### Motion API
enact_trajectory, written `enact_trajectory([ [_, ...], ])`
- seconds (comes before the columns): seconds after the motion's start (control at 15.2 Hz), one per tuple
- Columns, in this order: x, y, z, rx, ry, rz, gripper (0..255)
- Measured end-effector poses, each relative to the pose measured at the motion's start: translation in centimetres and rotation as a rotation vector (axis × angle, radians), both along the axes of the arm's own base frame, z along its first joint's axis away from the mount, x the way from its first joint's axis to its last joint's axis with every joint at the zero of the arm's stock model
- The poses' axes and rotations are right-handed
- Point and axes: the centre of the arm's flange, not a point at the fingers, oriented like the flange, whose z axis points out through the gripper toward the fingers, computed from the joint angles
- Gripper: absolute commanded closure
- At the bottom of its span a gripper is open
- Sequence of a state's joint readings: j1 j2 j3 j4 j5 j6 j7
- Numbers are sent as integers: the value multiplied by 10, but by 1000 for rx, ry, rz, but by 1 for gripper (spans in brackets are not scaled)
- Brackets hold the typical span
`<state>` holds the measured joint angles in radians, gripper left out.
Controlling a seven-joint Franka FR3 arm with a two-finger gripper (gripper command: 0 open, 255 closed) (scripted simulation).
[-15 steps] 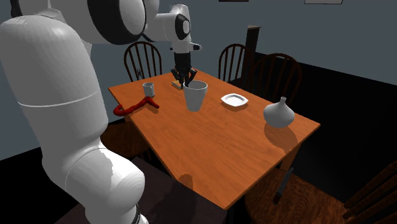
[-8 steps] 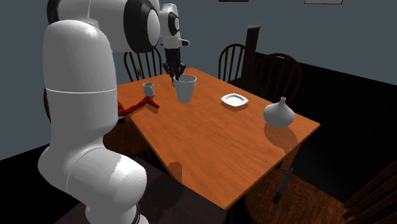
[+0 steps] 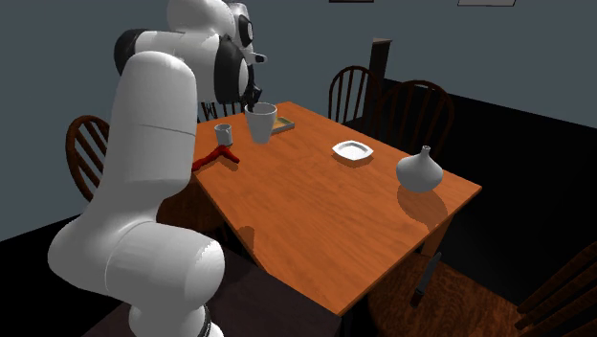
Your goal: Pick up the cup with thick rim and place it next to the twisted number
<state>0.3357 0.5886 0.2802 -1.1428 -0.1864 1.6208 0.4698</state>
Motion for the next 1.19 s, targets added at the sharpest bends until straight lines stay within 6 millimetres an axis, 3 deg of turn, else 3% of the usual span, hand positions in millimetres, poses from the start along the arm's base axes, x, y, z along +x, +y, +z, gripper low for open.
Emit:
enact_trajectory([
  [0.33, 10, 20, -20, -1, 1, -1, 255],
  [1.19, 12, 21, -89, -1, 1, -1, 255],
])
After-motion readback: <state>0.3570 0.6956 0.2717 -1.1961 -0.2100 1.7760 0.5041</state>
